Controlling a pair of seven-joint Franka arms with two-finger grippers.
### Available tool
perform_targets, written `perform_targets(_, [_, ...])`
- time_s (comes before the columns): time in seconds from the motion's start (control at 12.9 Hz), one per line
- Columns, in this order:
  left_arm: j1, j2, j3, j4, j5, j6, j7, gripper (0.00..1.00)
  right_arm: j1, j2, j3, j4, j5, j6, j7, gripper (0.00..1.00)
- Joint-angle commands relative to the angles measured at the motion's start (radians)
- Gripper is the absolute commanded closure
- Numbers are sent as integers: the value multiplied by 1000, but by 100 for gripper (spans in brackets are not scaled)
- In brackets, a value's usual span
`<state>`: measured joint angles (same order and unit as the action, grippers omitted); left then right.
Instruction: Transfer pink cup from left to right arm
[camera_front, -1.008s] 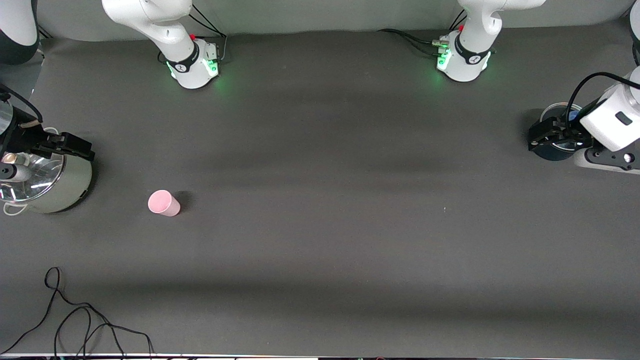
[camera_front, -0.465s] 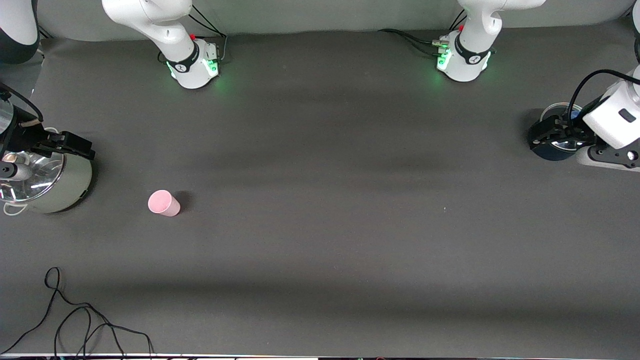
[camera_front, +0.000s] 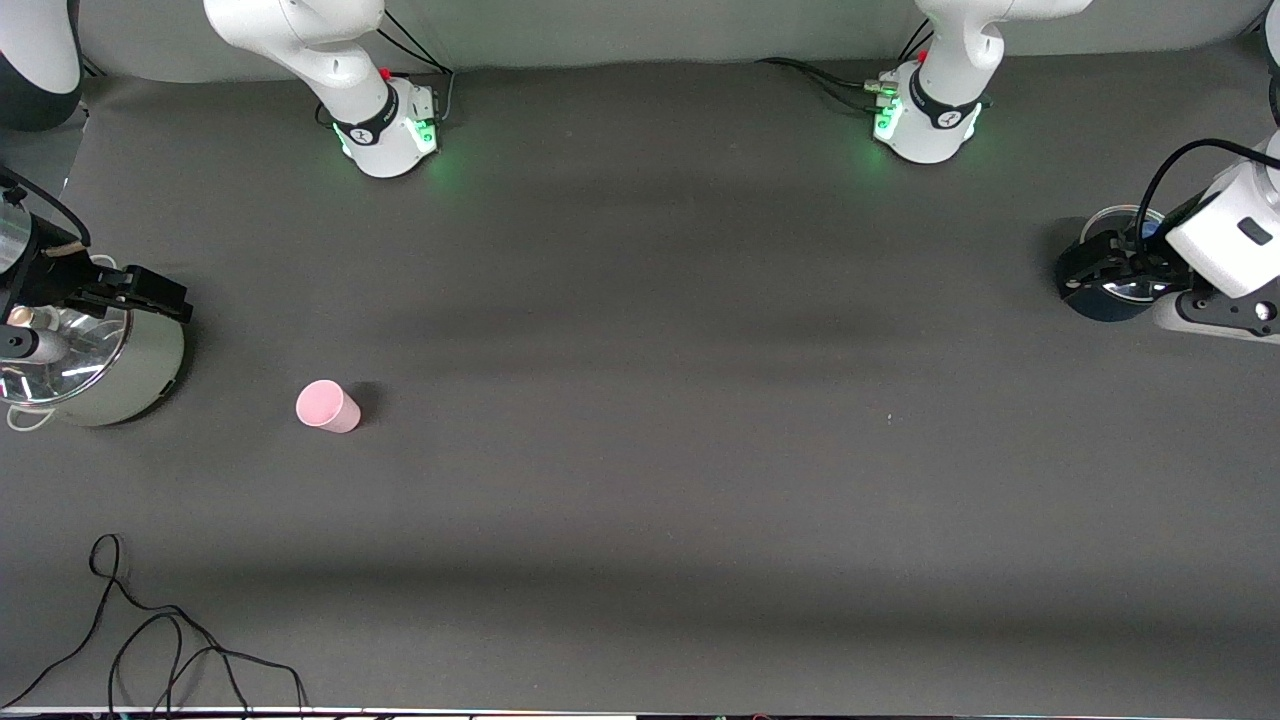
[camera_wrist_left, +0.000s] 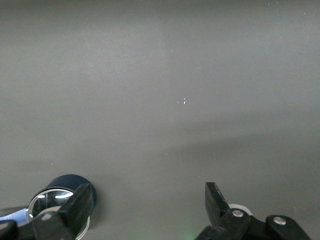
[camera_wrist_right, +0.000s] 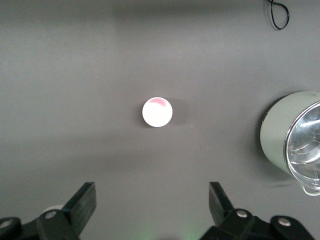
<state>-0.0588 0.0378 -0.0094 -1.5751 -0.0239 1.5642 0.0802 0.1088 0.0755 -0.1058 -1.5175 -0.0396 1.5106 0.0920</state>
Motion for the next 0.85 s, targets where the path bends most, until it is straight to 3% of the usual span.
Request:
perform_targets(0.0, [-4, -26, 8, -22, -10, 10, 10, 0, 5, -20, -5, -9, -10, 11, 18, 0])
perform_targets(0.78, [-4, -26, 8, -22, -10, 10, 7, 0, -3, -16, -26, 72, -16, 2, 5, 0])
